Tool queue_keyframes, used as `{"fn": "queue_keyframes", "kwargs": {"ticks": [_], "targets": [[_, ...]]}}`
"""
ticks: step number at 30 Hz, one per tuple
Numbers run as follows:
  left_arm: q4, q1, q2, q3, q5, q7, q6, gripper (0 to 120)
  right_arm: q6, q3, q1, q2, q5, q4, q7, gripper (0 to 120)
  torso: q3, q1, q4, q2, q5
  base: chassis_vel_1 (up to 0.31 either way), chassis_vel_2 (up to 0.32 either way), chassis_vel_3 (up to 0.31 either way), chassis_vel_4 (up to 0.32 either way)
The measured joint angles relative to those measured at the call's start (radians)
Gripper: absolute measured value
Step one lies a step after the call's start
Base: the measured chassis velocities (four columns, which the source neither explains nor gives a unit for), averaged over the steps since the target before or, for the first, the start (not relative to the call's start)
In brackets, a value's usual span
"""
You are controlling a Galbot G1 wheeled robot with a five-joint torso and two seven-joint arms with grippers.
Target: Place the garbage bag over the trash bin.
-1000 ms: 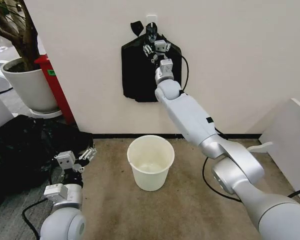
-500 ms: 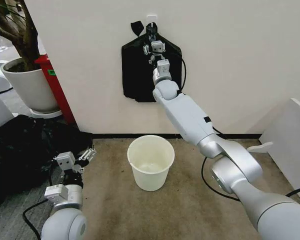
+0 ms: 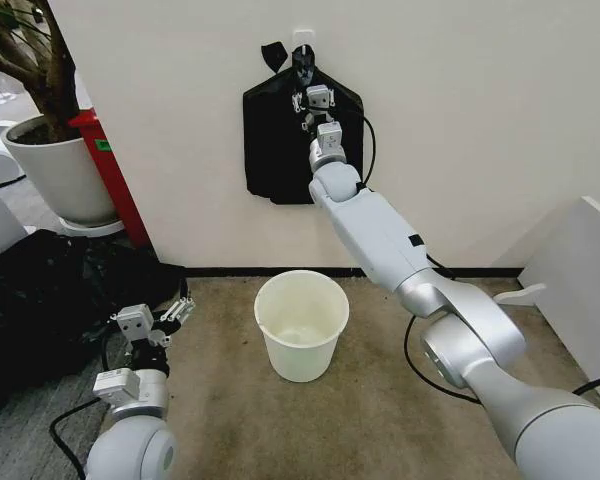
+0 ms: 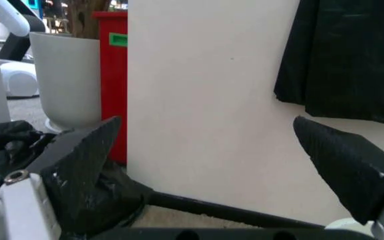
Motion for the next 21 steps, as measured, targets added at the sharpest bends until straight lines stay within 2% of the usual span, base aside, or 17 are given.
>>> {"fn": "queue_keyframes", "kwargs": {"ticks": [4, 7, 10, 11, 14, 16, 21], "targets": [[0.004, 0.000, 0.000, 0.000, 0.001, -0.002, -0.002, 100, 0.012, 0.004, 0.003, 0.003, 0.000, -0.006, -0.013, 39, 0.000, 0.000, 0.0000, 0.000, 0.0000, 0.000, 0.000, 0.000, 0.000], [0.004, -0.001, 0.000, 0.000, 0.001, -0.003, -0.004, 100, 0.016, 0.004, 0.003, 0.003, 0.000, -0.007, -0.016, 33, 0.000, 0.000, 0.0000, 0.000, 0.0000, 0.000, 0.000, 0.000, 0.000], [0.005, -0.001, 0.000, 0.000, 0.001, -0.003, -0.006, 100, 0.020, 0.004, 0.003, 0.003, 0.000, -0.007, -0.017, 25, 0.000, 0.000, 0.0000, 0.000, 0.0000, 0.000, 0.000, 0.000, 0.000], [0.005, 0.000, -0.001, 0.000, 0.002, -0.003, -0.007, 100, 0.023, 0.003, 0.003, 0.003, 0.000, -0.007, -0.017, 15, 0.000, 0.000, 0.0000, 0.000, 0.0000, 0.000, 0.000, 0.000, 0.000], [0.006, 0.000, -0.001, 0.000, 0.004, -0.004, -0.009, 100, 0.024, 0.003, 0.000, 0.004, 0.000, -0.006, -0.017, 4, 0.000, 0.000, 0.0000, 0.000, 0.0000, 0.000, 0.000, 0.000, 0.000], [0.006, 0.001, -0.001, 0.000, 0.005, -0.004, -0.009, 100, 0.025, 0.003, 0.000, 0.004, 0.000, -0.006, -0.017, 0, 0.000, 0.000, 0.0000, 0.000, 0.0000, 0.000, 0.000, 0.000, 0.000], [0.004, 0.005, -0.001, -0.001, 0.006, -0.005, -0.012, 100, 0.039, 0.004, -0.008, 0.001, 0.004, 0.003, -0.017, 0, 0.000, 0.000, 0.0001, 0.000, 0.0000, 0.000, 0.000, 0.000, 0.000]]}}
